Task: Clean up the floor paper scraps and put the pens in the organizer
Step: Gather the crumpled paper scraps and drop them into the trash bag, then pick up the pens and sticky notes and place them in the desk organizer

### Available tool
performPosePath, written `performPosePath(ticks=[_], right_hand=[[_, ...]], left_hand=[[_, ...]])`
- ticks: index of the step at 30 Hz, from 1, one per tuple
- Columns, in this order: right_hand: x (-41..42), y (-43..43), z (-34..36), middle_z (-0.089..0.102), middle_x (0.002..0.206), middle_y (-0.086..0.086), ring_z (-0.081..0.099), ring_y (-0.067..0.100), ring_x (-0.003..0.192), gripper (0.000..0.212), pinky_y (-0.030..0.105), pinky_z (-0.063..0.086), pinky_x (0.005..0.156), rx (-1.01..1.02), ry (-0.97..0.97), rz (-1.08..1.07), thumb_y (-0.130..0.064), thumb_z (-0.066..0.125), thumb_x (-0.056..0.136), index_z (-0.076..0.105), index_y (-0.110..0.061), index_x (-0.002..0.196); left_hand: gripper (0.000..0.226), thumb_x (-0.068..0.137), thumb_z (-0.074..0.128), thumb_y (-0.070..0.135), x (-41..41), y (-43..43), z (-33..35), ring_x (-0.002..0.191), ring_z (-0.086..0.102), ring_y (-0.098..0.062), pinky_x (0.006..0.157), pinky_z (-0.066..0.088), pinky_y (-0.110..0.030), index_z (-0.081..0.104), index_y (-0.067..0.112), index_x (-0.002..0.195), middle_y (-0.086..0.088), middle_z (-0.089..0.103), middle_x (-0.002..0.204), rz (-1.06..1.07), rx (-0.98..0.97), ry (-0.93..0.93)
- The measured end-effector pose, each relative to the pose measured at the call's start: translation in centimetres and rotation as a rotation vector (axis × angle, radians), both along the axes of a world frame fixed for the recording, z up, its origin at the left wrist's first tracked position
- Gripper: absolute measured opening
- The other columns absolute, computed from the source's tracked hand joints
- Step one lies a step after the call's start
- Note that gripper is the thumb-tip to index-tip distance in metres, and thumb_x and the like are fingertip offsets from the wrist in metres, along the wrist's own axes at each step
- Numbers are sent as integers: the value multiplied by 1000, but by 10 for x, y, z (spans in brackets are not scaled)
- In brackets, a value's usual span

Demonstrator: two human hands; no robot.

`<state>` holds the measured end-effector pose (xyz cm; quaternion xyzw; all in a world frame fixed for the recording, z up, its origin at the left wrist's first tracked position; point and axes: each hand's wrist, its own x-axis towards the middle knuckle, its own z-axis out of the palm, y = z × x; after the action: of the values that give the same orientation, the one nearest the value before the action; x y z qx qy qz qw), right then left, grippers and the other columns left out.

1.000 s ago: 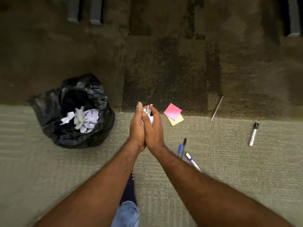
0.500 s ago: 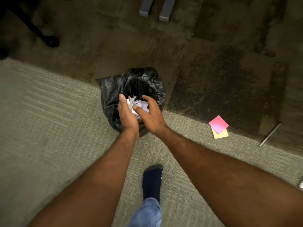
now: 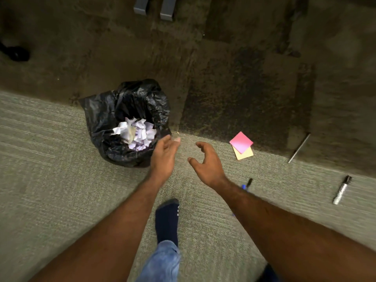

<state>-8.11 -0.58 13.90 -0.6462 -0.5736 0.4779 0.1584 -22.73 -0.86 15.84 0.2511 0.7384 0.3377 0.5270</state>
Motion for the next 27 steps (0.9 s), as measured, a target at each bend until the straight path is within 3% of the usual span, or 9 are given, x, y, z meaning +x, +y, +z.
performPosePath(ticks=[4,7,11,16,27], right_hand=[[69,-15,-12,54,139,4,50,19,128,54,34,41,107,-75,-87,-62,-24,69,86,50,-14,136],[119,-30,-19,54,139,6,50,21,129,54,32,38,108,-126,-158,-83,-22,69,86,50,-12,136],[184,-57,-27,52,138,8,46,25,130,56,34,37,108,-157,-275,-79,-19,68,84,49,-9,136],[242,-89,-35,52,138,10,46,28,128,59,37,38,108,-156,-397,-42,-21,68,81,49,-9,136],[272,-142,-83,50,140,9,44,27,130,58,37,37,109,-242,-386,-105,-22,67,84,47,-11,138]], left_hand=[[64,91,61,48,40,-4,-25,133,48,-22,112,39,-42,42,18,145,-8,49,148,-353,-100,243],[72,90,54,57,53,-14,-35,138,41,-28,113,35,-47,36,18,148,-10,41,153,-706,-145,519],[79,90,44,66,77,-18,-39,149,21,-28,119,19,-51,27,21,153,-10,25,162,-1090,-96,759],[77,91,44,62,120,-16,-44,150,16,-28,119,14,-52,25,21,153,-11,18,163,-1273,2,894],[76,90,53,54,212,-42,-88,147,22,-28,117,21,-51,26,18,152,-11,26,160,-1413,23,873]])
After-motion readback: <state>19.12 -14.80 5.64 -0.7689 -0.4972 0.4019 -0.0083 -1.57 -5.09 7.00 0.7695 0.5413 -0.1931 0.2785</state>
